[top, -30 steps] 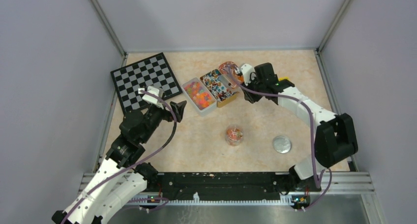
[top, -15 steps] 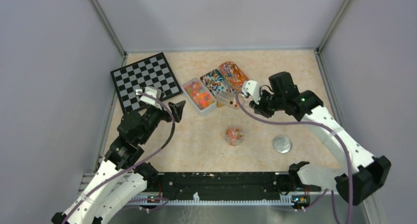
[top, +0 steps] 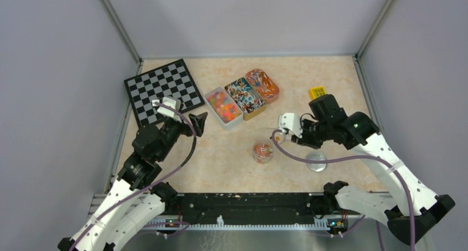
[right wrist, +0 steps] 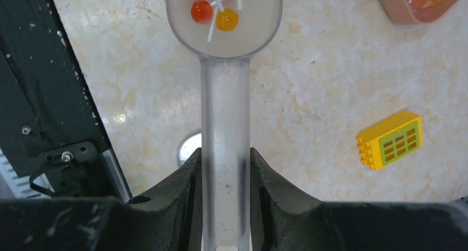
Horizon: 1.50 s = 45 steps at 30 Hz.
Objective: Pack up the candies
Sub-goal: Place the fake candies in the packing bottle.
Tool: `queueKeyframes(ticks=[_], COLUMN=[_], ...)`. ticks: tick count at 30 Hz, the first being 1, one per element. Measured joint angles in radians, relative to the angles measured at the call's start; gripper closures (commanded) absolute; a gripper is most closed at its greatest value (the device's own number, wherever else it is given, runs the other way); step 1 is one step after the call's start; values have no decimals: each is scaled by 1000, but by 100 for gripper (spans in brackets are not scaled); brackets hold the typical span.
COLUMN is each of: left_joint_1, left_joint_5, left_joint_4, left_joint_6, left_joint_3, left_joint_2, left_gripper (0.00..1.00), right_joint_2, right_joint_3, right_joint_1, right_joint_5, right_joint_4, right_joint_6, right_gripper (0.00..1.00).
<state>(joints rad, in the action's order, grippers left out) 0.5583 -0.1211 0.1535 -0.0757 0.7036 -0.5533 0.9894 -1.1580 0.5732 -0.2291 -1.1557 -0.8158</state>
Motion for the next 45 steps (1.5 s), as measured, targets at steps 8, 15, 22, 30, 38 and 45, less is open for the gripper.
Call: queueKeyframes(ticks=[8, 15, 22, 30, 38, 45], left_joint_1=[0, 1, 1, 3, 5, 5], left_joint_5=[-14, -15, -20, -25, -26, -26], left_joint_4=[1, 5, 6, 6, 6, 6], left_joint_6=[0, 0, 0, 0, 0, 0], left_joint_3=[0, 0, 0, 0, 0, 0], left_joint_2=[16, 19, 33, 36, 36, 36], left_gripper=[1, 1, 1, 1, 1, 1], right_joint_2=[53, 120, 157, 171, 176, 179], right_joint_3=[0, -2, -4, -4, -4, -4], right_joint_1=[62, 88, 92, 92, 92, 92], right_joint_5=[84, 153, 202, 242, 266, 288], right_joint_4=[-118, -183, -208, -222, -222, -221], right_joint_6=[16, 50, 68, 84, 89, 95], right_gripper=[100, 100, 100, 100, 100, 100])
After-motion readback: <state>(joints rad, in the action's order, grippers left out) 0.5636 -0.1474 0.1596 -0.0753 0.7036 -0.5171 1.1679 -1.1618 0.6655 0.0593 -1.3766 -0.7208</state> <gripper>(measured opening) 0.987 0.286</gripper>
